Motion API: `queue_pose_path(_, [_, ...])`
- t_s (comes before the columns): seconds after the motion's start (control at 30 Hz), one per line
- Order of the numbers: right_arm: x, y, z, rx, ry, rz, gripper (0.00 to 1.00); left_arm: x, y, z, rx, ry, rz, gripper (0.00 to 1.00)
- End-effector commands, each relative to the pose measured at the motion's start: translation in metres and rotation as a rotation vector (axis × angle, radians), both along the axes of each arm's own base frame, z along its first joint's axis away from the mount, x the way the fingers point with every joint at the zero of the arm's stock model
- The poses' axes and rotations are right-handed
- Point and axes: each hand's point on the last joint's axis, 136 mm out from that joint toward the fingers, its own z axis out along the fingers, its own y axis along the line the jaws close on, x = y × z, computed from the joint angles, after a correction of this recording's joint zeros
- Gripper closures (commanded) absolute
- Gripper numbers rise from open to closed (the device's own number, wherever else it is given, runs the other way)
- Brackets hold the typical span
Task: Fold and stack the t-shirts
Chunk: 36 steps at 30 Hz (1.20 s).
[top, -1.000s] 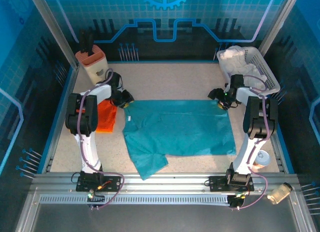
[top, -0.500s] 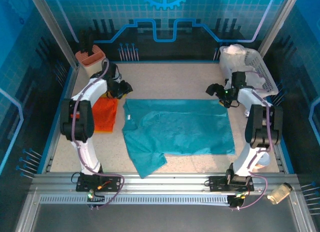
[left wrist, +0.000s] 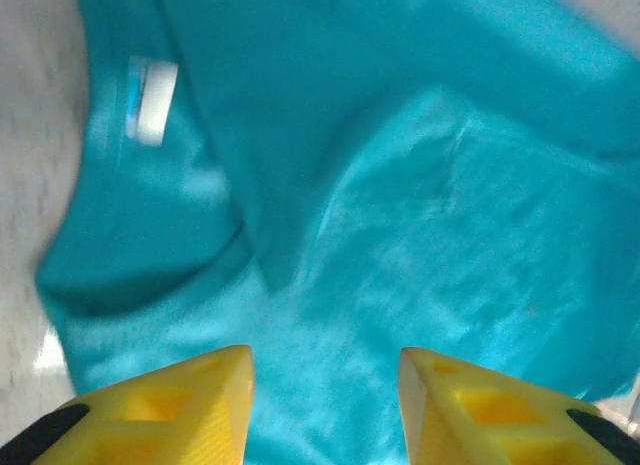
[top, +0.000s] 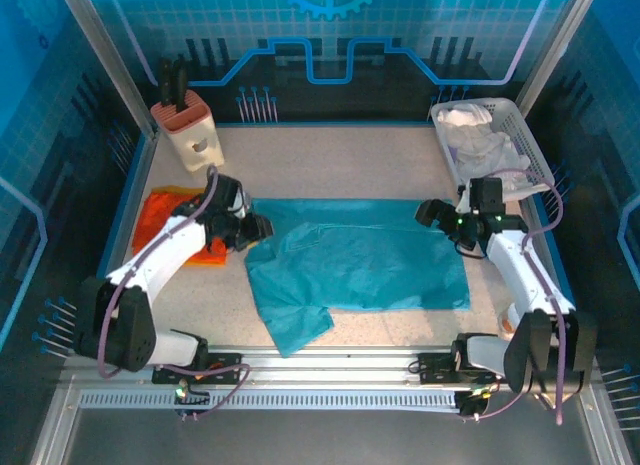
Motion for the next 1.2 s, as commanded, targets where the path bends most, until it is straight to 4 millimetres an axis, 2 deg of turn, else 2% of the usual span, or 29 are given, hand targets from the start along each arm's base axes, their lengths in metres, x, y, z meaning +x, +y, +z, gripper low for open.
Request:
queue_pose_path(0.0, [-0.022,-0.007,-0.007,-0.048,0.035,-0.007,0.00,-0.038,-0.002,-0.005,-0.012,0.059,0.031,0.57])
queue_pose_path(0.17, [-0.023,-0.009,-0.019,-0.047,0.061,0.010,0.00,-0.078,-0.006,-0.019,-0.015,0.114,0.030,0.56])
queue_pose_path(0.4, [-0.020,-0.008,-0.022,-0.040,0.084,0.017,0.00,-0.109,-0.007,-0.025,-0.011,0.182,0.008,0.57])
queue_pose_path(0.6, [-0.030,-0.014,-0.029,-0.058,0.129,-0.011,0.00,-0.148,-0.027,-0.039,-0.044,0.293,-0.046,0.57])
queue_pose_path(0.9, [-0.055,-0.023,-0.052,0.010,0.294,-0.128,0.09,-0.191,-0.054,-0.054,-0.049,0.371,-0.054,0.59])
queue_pose_path(1.17, [-0.071,-0.031,-0.048,-0.017,0.296,-0.178,0.09,-0.222,-0.071,-0.073,0.014,0.421,-0.062,0.56])
